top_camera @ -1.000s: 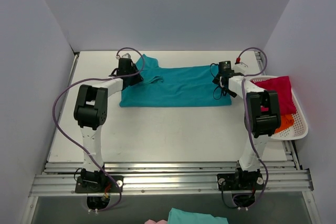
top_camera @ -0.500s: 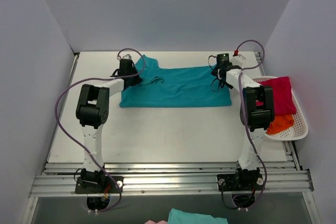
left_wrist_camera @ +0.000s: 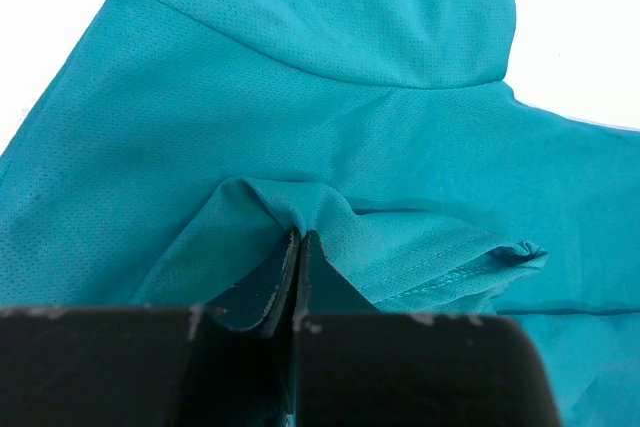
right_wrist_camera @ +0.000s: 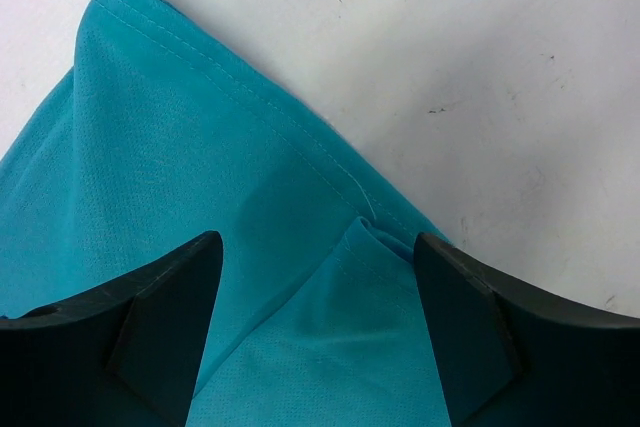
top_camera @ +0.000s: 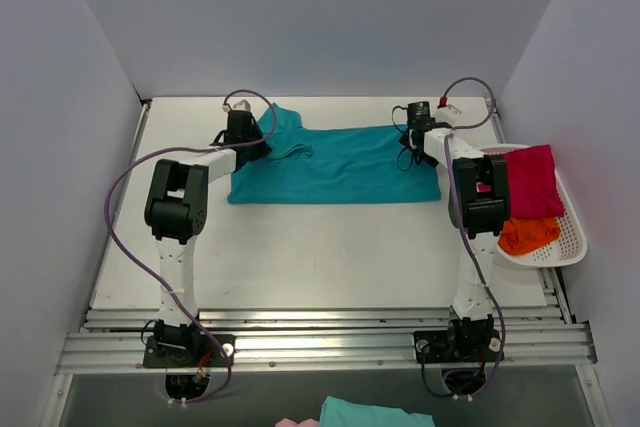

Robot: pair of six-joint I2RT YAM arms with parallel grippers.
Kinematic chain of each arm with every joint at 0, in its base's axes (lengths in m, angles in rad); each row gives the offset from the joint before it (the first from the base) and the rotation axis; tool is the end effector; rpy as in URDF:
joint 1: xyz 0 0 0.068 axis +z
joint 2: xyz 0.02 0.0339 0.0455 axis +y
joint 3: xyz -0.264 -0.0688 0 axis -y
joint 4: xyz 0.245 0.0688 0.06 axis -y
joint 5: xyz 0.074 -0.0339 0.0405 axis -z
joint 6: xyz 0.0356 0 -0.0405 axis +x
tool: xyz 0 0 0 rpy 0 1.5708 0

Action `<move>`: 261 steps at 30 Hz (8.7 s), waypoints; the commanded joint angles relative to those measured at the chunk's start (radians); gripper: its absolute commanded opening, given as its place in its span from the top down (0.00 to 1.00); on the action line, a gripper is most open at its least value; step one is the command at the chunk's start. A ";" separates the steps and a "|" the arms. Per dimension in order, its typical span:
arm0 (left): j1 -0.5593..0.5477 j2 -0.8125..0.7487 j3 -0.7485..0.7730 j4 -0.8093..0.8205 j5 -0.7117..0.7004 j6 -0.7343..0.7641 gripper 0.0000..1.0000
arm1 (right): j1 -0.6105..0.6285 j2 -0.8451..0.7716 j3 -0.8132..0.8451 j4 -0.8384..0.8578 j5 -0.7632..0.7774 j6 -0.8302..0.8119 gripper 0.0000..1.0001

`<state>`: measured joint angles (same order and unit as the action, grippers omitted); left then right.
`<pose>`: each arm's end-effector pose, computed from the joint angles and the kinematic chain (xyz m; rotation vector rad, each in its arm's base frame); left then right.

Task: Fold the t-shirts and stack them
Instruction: Fold the tshirt

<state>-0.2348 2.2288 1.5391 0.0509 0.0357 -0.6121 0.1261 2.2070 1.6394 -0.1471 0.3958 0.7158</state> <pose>0.4827 -0.1168 0.1474 -0.4033 2.2203 -0.5031 0.4942 0.0488 0.1747 0.8361 2.0568 0.0076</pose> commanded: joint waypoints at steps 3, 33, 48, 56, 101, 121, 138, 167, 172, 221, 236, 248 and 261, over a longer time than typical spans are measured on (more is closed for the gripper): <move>0.005 0.022 0.001 0.061 0.013 0.017 0.98 | 0.012 -0.024 -0.030 -0.002 0.021 0.014 0.33; 0.008 -0.185 -0.105 0.023 -0.025 0.032 0.98 | 0.024 -0.110 -0.093 -0.023 0.051 0.013 1.00; -0.040 -0.500 -0.292 -0.036 -0.088 0.037 0.98 | 0.076 -0.345 -0.248 -0.046 0.074 0.020 1.00; -0.107 -0.761 -0.454 -0.132 -0.172 0.023 0.98 | 0.138 -0.590 -0.450 -0.052 0.117 0.037 1.00; -0.531 -1.485 -0.884 -0.654 -0.511 -0.341 0.98 | 0.202 -1.273 -1.109 -0.043 -0.137 0.100 1.00; -0.258 -1.013 -0.619 -0.361 -0.396 -0.149 0.97 | 0.191 -0.794 -0.708 -0.014 0.000 0.024 1.00; -0.060 -0.620 -0.441 -0.215 -0.204 -0.083 0.98 | 0.103 -0.426 -0.484 0.003 0.028 0.001 1.00; 0.075 -0.160 -0.081 -0.200 -0.106 -0.051 0.01 | 0.083 -0.175 -0.329 -0.069 0.196 0.068 0.00; 0.137 -0.141 0.044 -0.226 -0.103 -0.038 0.06 | 0.101 -0.242 -0.337 -0.092 0.250 0.092 0.00; 0.183 -0.512 -0.327 -0.068 -0.074 0.011 0.06 | 0.719 0.260 0.465 -0.172 -0.008 0.093 1.00; 0.190 -0.518 -0.347 -0.033 -0.082 0.014 0.05 | 0.543 0.332 0.606 -0.065 -0.014 0.031 0.98; 0.175 -0.523 -0.364 0.012 -0.036 0.003 0.04 | 0.379 0.139 0.476 0.329 -0.146 -0.125 0.30; -0.109 -0.373 -0.291 0.096 0.118 -0.011 0.87 | 0.379 -0.421 -0.242 0.455 0.003 -0.081 0.46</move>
<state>-0.3252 1.8030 1.1938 0.0921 0.1101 -0.6224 0.5182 1.8542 1.4746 0.2691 0.3309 0.6262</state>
